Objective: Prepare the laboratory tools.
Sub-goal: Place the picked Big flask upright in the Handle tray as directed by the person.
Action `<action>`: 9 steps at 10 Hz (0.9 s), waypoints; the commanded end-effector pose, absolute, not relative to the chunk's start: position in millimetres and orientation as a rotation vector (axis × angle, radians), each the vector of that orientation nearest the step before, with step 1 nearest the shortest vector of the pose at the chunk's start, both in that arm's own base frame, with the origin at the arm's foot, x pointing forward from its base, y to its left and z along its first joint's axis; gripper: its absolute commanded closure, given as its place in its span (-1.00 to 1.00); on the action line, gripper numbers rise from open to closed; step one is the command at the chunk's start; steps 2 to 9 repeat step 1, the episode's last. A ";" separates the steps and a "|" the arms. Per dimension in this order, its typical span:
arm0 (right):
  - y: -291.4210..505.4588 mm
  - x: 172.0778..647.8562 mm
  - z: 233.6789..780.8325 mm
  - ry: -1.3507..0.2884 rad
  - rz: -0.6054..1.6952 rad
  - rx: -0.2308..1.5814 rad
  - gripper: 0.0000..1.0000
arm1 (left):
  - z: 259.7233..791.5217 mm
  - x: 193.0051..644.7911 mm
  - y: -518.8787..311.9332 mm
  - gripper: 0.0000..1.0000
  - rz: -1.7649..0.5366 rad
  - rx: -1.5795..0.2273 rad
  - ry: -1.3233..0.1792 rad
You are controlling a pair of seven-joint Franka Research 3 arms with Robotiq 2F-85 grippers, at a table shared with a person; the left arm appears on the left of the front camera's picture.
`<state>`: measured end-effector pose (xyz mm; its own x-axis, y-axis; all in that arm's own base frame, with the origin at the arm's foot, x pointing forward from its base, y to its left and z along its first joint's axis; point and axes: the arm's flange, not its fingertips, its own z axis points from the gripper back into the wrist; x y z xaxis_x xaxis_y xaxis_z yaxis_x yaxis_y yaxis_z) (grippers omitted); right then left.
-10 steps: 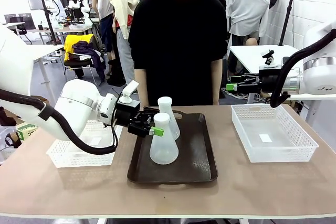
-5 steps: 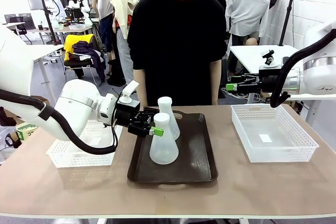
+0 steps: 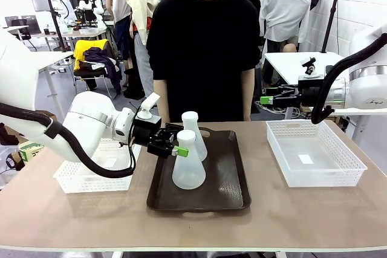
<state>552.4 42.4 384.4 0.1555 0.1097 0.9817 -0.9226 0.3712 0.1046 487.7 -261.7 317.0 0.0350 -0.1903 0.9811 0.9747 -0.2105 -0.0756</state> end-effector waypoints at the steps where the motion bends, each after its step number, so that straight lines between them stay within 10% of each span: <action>1: 42.6 552.5 384.9 -1.147 0.904 0.889 -1.00 | 316.4 489.0 -263.0 -1.00 -1.415 -1.253 -0.926; 9: 42.6 552.5 384.9 -1.147 0.904 0.889 -1.00 | 316.4 489.0 -263.0 -1.00 -1.415 -1.253 -0.926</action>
